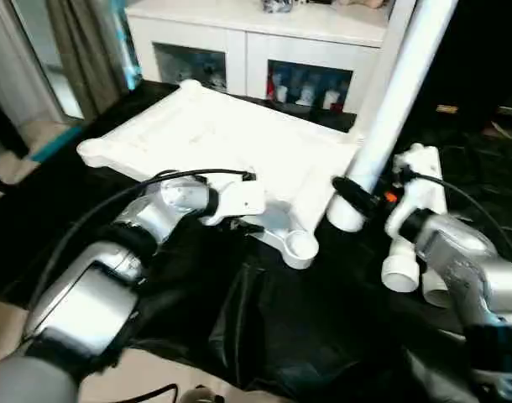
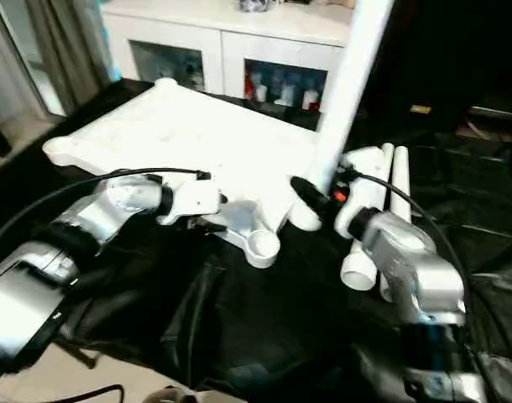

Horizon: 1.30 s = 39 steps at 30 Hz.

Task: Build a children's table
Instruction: Rotate table base

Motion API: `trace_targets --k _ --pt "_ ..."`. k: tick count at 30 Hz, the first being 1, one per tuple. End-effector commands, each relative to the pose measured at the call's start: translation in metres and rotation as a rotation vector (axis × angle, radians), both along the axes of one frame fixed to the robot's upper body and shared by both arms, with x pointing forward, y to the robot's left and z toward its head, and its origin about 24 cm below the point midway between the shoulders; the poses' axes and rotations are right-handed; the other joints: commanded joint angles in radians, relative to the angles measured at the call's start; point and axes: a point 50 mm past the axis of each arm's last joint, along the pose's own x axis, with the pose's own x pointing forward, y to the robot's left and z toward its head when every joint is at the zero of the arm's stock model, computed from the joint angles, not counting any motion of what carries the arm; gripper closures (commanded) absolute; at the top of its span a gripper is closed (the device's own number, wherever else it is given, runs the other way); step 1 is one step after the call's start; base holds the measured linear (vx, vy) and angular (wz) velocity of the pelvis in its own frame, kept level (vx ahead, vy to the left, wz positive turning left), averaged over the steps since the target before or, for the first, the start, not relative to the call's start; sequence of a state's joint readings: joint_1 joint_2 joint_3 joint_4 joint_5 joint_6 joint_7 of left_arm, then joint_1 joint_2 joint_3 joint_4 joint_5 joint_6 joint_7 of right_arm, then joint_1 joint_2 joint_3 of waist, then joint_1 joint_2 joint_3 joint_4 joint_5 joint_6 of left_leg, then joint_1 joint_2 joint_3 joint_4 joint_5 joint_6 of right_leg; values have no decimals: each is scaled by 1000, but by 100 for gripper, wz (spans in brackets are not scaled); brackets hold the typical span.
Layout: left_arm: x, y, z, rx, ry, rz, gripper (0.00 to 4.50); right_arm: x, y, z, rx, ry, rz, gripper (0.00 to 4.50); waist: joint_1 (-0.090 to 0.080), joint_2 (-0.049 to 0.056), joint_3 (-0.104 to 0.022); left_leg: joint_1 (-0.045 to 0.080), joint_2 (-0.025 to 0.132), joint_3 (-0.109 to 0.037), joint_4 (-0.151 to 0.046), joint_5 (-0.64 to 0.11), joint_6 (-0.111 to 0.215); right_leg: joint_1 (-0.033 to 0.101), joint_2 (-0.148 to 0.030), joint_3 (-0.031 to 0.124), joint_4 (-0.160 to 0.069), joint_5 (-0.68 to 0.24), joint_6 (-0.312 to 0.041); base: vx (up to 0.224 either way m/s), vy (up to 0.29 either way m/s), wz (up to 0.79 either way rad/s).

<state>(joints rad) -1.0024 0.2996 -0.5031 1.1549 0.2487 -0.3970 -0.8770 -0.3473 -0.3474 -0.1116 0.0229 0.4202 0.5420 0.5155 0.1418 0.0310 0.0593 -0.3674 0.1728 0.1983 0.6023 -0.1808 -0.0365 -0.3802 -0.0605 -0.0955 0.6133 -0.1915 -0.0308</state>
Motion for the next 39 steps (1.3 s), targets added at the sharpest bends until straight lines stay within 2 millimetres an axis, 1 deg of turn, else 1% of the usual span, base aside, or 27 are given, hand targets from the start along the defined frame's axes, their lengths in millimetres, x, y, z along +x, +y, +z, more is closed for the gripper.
trace_targets --k 1,3,4,5,7,8,10,11,13,14,18,21,23,27,28,29,30,31,33,35,36,38,39 --pt "-1 2 -7 28 47 14 161 -2 -3 8 -4 -30 -18 262 0 -2 -78 16 62 -40 -61 -168 17 54 -112 65 -88 -222 -150 0 0 0" --pt "-1 3 -9 49 61 8 161 -2 -3 8 -5 -29 -19 262 0 -1 -80 14 61 -41 -60 -153 27 54 -111 65 -86 -216 -147 0 0 0" --pt "-2 3 -10 56 65 5 188 -2 -3 8 -5 -29 -20 262 -1 0 -79 13 62 -41 -61 -151 30 53 -111 64 -86 -216 -147 0 0 0" --pt "-2 4 -10 69 71 1 195 -2 -2 8 -5 -29 -21 262 -2 1 -81 13 62 -41 -60 -148 36 52 -111 64 -85 -215 -146 0 0 0" --pt "-1 5 -9 57 112 8 201 -1 -1 9 -4 -32 -20 262 -1 7 -83 13 61 -40 -59 -140 42 51 -110 63 -87 -213 -143 0 0 0" --pt "0 6 -6 46 115 15 214 -1 -1 10 -4 -34 -20 262 -1 8 -84 13 61 -41 -59 -138 43 51 -110 63 -86 -205 -146 0 0 0" --pt "2 5 -1 16 118 23 236 0 -1 11 -3 -37 -21 262 -1 8 -85 12 62 -41 -59 -138 45 51 -110 62 -84 -185 -155 0 0 0" --pt "3 5 1 4 122 24 238 0 -1 11 -3 -38 -22 262 -1 9 -86 11 63 -42 -59 -137 45 52 -112 62 -82 -179 -158 0 0 0" --pt "4 5 7 -58 146 32 238 -1 -1 10 -4 -37 -19 262 0 5 -86 11 62 -40 -58 -130 51 51 -112 62 -81 -161 -169 0 0 0" --pt "5 5 10 -83 164 30 238 -1 -1 9 -6 -35 -17 262 2 6 -87 11 64 -40 -58 -126 53 51 -113 62 -79 -154 -175 0 0 0" --pt "4 7 10 -93 212 24 238 -2 0 9 -7 -32 -10 262 1 8 -85 12 66 -40 -60 -135 55 49 -113 62 -79 -161 -178 0 0 0" --pt "2 7 6 -97 254 22 238 -2 2 8 -14 -30 0 262 0 7 -83 12 64 -39 -59 -136 54 50 -114 62 -82 -177 -174 0 0 0" --pt "-2 5 -3 -56 263 7 238 -2 1 8 -21 -29 6 262 1 7 -83 11 64 -39 -60 -136 53 50 -114 62 -83 -186 -168 0 0 0" --pt "-5 1 -12 -26 242 4 238 -3 1 8 -32 -30 8 262 -2 16 -84 13 68 -42 -61 -147 50 50 -113 63 -83 -171 -170 0 0 0" --pt "-5 -1 -14 -21 224 10 238 -3 0 8 -36 -31 7 262 -3 14 -85 14 68 -42 -61 -153 48 50 -112 63 -84 -167 -171 0 0 0" --pt "-5 -2 -16 -13 210 19 238 -4 0 9 -39 -32 7 262 -3 15 -84 14 68 -42 -61 -153 49 51 -113 63 -84 -165 -172 0 0 0" --pt "-5 -4 -17 -5 198 35 238 -4 0 9 -41 -32 7 262 -3 23 -85 14 67 -43 -60 -153 48 51 -112 62 -84 -163 -174 0 0 0" --pt "-5 -4 -19 0 192 45 238 -5 -1 9 -42 -33 7 262 -5 17 -84 13 65 -42 -60 -155 50 53 -111 62 -85 -160 -170 0 0 0" --pt "-6 -5 -23 20 204 48 238 -7 -1 9 -45 -33 7 262 -5 22 -84 10 62 -41 -58 -144 55 55 -110 63 -87 -160 -164 0 0 0" --pt "-7 -5 -25 36 199 41 238 -7 -1 9 -47 -33 7 262 -4 20 -85 11 62 -42 -58 -137 62 54 -109 62 -88 -168 -157 0 0 0" --pt "-8 -4 -29 73 196 44 238 -9 -1 8 -50 -30 7 262 -4 24 -85 9 60 -42 -57 -134 62 54 -109 61 -89 -177 -154 0 0 0" --pt "-9 -1 -32 100 207 56 238 -10 -1 7 -52 -27 8 262 -8 23 -82 10 61 -42 -60 -147 62 52 -107 59 -94 -207 -145 0 0 0" --pt "-9 1 -34 108 220 76 256 -10 -1 7 -53 -25 9 262 -9 23 -82 11 61 -42 -60 -150 61 52 -107 59 -94 -216 -145 0 0 0"
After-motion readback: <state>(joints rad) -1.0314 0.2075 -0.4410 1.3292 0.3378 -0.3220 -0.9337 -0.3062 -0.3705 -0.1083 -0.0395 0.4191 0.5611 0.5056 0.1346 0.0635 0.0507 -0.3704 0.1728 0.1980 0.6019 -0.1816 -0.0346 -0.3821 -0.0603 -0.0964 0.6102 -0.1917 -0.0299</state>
